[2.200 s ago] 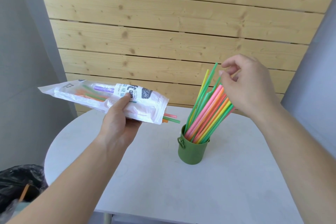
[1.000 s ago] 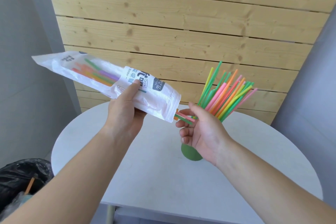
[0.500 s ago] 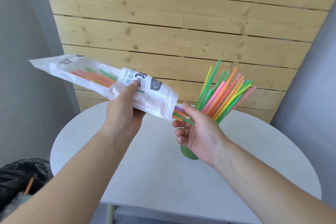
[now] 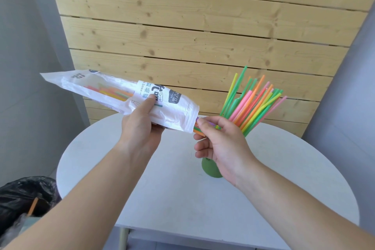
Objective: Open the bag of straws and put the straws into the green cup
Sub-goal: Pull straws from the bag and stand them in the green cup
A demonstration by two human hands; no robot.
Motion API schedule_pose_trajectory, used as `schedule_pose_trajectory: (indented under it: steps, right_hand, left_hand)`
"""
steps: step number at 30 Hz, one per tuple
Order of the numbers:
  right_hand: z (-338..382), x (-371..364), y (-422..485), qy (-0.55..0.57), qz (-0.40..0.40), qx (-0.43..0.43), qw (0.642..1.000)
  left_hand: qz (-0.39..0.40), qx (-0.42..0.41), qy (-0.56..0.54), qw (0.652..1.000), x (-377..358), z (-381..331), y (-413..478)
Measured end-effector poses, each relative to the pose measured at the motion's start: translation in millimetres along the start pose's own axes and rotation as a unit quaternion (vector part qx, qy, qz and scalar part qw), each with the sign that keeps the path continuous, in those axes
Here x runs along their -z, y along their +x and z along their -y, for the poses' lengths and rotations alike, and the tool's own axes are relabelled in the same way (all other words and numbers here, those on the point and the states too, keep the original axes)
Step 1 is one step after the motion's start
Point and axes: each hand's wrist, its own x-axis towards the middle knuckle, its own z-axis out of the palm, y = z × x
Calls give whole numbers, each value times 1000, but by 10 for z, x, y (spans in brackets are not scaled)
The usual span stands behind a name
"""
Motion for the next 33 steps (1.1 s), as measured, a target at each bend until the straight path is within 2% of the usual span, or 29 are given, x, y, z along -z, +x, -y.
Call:
schedule_pose_trajectory:
  steps: [4, 8, 12, 22, 33]
  right_hand:
    - [-13, 33, 9, -38, 5, 32, 999]
    - [19, 66, 13, -10, -3, 28, 1000]
    - [18, 52, -21, -16, 26, 43, 999]
    - [45, 95, 23, -13, -12, 88, 996]
    - [145, 184, 64, 2, 10, 55, 998]
  left_hand:
    - [-1, 0, -2, 1000, 21, -11, 11]
    - [-5, -1, -8, 1000, 34, -31, 31]
    - [2, -2, -6, 1000, 40, -15, 44]
    - [5, 6, -23, 1000, 78, -14, 80]
    - [7, 9, -34, 999, 96, -7, 114]
